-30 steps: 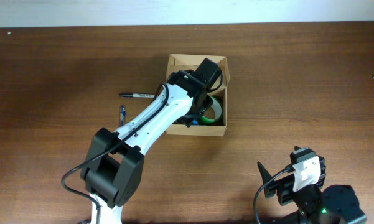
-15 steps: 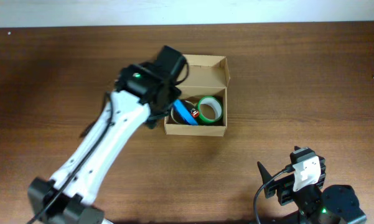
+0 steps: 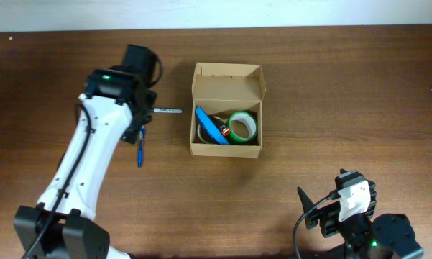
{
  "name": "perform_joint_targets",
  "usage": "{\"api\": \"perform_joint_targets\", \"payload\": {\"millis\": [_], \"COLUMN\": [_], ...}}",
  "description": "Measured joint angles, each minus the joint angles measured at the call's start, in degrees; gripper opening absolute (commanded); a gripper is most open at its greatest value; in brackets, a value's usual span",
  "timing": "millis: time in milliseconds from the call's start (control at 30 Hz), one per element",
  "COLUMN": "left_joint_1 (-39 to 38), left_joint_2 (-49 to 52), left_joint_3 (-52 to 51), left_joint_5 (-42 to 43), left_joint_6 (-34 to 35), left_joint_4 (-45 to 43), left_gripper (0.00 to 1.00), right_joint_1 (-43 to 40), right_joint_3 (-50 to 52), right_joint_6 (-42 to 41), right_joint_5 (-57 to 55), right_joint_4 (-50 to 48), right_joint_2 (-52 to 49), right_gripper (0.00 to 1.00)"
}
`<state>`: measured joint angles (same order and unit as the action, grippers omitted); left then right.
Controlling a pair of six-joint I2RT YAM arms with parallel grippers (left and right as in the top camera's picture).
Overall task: Pack container
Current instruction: 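Move the left gripper back to the blue pen and grasp it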
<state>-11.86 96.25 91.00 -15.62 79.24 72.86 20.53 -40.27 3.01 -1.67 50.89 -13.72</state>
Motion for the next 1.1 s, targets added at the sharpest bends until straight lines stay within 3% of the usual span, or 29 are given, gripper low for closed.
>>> {"api": "perform_joint_targets", "payload": {"millis": [100, 333, 500, 567, 867, 1100], "left_joint_1": [2.97, 5.97, 6.05, 6.05, 8.31, 9.31], "left_joint_2": [0.57, 6.56, 12.59, 14.78, 22.4, 24.57], "left_joint_3": [-0.66, -0.7, -0.81, -0.85, -1.38, -1.55], "left_joint_5": [1.97, 6.75, 7.87, 8.15, 10.73, 13.6], "left_joint_6": [-5.46, -32.37, -47.15, -50.95, -63.91, -70.34], "left_joint_4": [0.17, -0.26, -2.27, -2.8, -5.4, -8.17], "left_gripper": [0.82, 0.87, 0.87, 0.86, 0.62, 0.59], "right_joint_1": [0.0, 0.0, 0.0, 0.0, 0.0, 0.0], "right_joint_3": [0.02, 0.0, 0.0, 0.0, 0.0, 0.02], "right_joint_6": [-0.02, 0.0, -0.02, -0.02, -0.02, -0.02], "right_joint_5": [0.0, 0.0, 0.0, 0.0, 0.0, 0.02], "right_joint_4": [0.0, 0.0, 0.0, 0.0, 0.02, 0.0], "right_joint_2": [0.0, 0.0, 0.0, 0.0, 0.0, 0.0], "right_gripper": [0.99, 0.99, 0.99, 0.99, 0.99, 0.99]}}
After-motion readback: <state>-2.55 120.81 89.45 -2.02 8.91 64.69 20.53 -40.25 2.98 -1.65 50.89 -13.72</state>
